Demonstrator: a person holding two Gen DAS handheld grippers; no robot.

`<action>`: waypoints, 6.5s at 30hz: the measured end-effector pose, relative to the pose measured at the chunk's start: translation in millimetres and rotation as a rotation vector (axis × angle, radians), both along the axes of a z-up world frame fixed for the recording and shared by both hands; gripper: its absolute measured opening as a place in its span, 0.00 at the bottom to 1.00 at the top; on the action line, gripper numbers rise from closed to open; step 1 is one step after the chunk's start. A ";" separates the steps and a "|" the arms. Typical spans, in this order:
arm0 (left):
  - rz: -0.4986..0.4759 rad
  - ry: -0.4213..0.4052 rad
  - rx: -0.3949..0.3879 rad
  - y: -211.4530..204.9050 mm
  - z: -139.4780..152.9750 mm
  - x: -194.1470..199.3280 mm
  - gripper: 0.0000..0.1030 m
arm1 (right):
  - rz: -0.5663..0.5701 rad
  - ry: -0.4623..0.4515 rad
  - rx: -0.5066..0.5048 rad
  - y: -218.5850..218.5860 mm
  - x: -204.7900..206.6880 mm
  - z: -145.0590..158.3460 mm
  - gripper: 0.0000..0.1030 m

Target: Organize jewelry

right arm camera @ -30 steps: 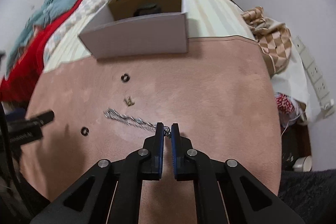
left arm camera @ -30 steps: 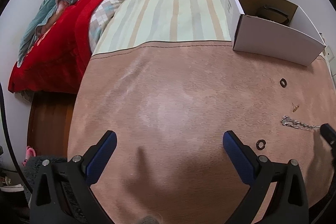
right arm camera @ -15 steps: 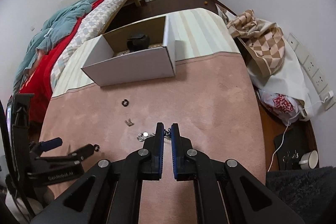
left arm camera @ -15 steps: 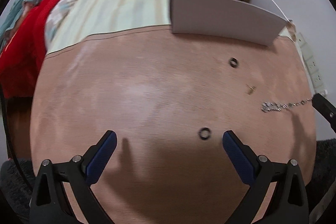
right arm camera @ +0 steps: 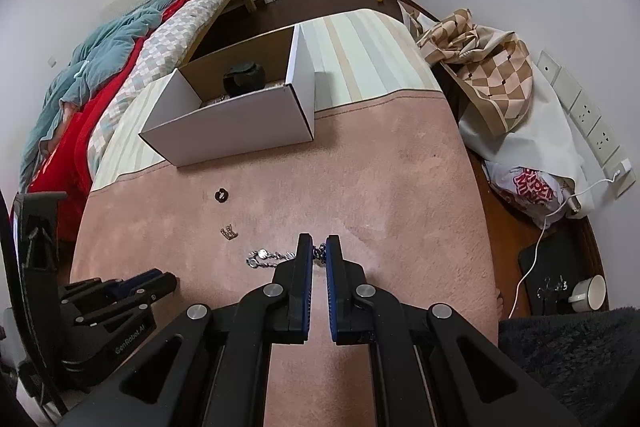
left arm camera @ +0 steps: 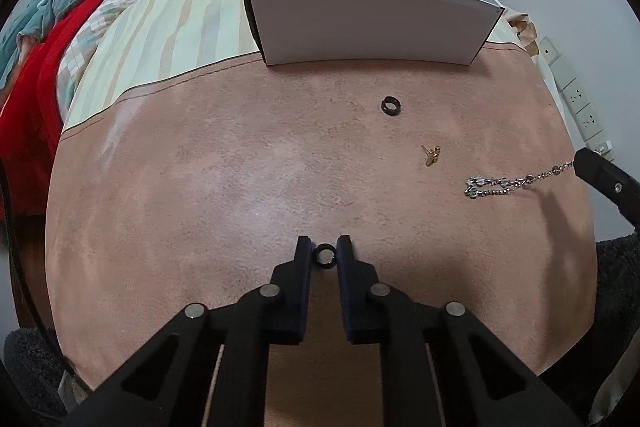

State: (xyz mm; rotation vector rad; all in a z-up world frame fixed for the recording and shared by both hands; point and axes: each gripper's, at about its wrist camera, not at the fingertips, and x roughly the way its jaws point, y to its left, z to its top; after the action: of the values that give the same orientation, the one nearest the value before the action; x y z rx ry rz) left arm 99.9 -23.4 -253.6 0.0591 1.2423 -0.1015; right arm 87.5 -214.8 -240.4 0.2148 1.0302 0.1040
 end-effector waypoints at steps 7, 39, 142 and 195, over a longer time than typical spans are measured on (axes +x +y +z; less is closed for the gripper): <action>0.005 -0.032 -0.026 7.9 14.6 2.0 0.10 | 0.008 -0.014 0.025 0.3 -0.3 11.8 0.05; 0.005 -0.103 -0.163 32.9 107.6 172.6 0.10 | 0.200 -0.184 -0.020 54.6 177.0 123.3 0.02; -0.029 -0.043 0.017 -41.7 -6.9 82.3 0.26 | -0.114 0.011 -0.039 -29.3 58.6 -25.8 0.09; -0.010 -0.096 -0.015 -27.2 -11.3 81.5 0.53 | -0.154 -0.045 0.002 -34.7 57.6 -1.7 0.09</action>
State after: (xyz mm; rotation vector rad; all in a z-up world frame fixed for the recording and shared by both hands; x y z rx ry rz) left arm 181.4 -50.7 -264.8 0.0569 1.1456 -0.1156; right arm 145.1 -249.5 -242.2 0.2921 0.9655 -0.0295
